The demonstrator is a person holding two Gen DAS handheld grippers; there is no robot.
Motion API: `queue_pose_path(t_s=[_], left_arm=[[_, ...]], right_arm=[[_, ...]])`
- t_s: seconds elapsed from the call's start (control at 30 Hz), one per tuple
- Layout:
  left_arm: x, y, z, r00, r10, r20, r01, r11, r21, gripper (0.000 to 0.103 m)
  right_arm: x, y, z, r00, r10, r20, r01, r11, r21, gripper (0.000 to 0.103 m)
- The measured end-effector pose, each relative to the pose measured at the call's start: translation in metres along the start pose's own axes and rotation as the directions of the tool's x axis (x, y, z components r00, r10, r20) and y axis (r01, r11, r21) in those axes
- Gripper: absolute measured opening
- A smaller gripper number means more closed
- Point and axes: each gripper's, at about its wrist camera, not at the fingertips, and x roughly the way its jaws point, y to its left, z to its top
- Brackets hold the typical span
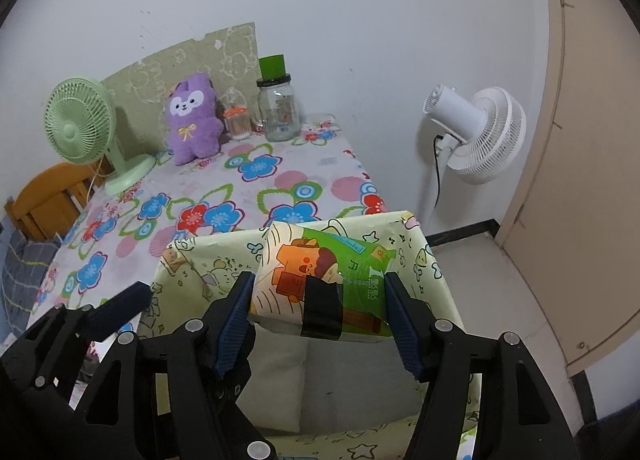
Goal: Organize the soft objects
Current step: 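Carry both items into the yellow-green box and open both tools, then withdraw both tools from the box back toward the table items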
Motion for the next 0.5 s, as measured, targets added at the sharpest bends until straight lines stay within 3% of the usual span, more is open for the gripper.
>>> queue_pose_path(t_s=[0.27, 0.5], left_arm=[[-0.008, -0.003, 0.002, 1.0, -0.007, 0.021, 0.007, 1.0, 0.011, 0.092], [-0.026, 0.0, 0.0, 0.999, 0.01, 0.051, -0.01, 1.0, 0.012, 0.099]], right_arm=[[-0.008, -0.003, 0.0, 1.0, 0.005, 0.021, -0.005, 1.0, 0.008, 0.085], [-0.029, 0.003, -0.002, 0.999, -0.004, 0.054, 0.003, 1.0, 0.015, 0.092]])
